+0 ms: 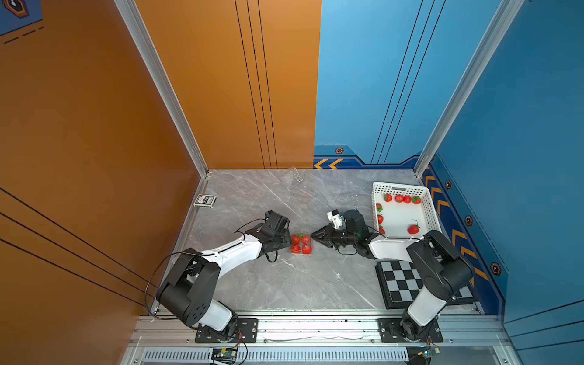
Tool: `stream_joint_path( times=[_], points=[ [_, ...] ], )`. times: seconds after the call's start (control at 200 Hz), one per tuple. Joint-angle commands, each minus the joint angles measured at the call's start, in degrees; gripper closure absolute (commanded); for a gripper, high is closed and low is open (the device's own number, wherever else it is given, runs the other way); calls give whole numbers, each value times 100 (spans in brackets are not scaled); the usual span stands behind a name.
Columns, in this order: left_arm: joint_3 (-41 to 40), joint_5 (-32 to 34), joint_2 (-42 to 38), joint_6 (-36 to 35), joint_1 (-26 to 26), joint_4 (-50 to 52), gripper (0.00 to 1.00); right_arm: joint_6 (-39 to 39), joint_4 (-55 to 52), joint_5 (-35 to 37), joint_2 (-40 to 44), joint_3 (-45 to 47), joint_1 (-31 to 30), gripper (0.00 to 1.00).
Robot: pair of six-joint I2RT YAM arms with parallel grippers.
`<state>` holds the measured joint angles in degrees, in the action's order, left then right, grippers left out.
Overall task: Pack strawberries into containers
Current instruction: Close the packing box at the center of the board.
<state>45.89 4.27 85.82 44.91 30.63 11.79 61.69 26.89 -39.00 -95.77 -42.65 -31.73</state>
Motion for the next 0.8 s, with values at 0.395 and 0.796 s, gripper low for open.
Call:
stream_joint_path(
  times=[0.395, 0.796],
  points=[
    [77, -24, 236, -31, 132, 138, 38, -477, -822, 85, 849, 994, 211, 44],
    [209, -22, 428, -17, 283, 132, 39, 133, 330, -62, 332, 1080, 127, 38]
  ],
)
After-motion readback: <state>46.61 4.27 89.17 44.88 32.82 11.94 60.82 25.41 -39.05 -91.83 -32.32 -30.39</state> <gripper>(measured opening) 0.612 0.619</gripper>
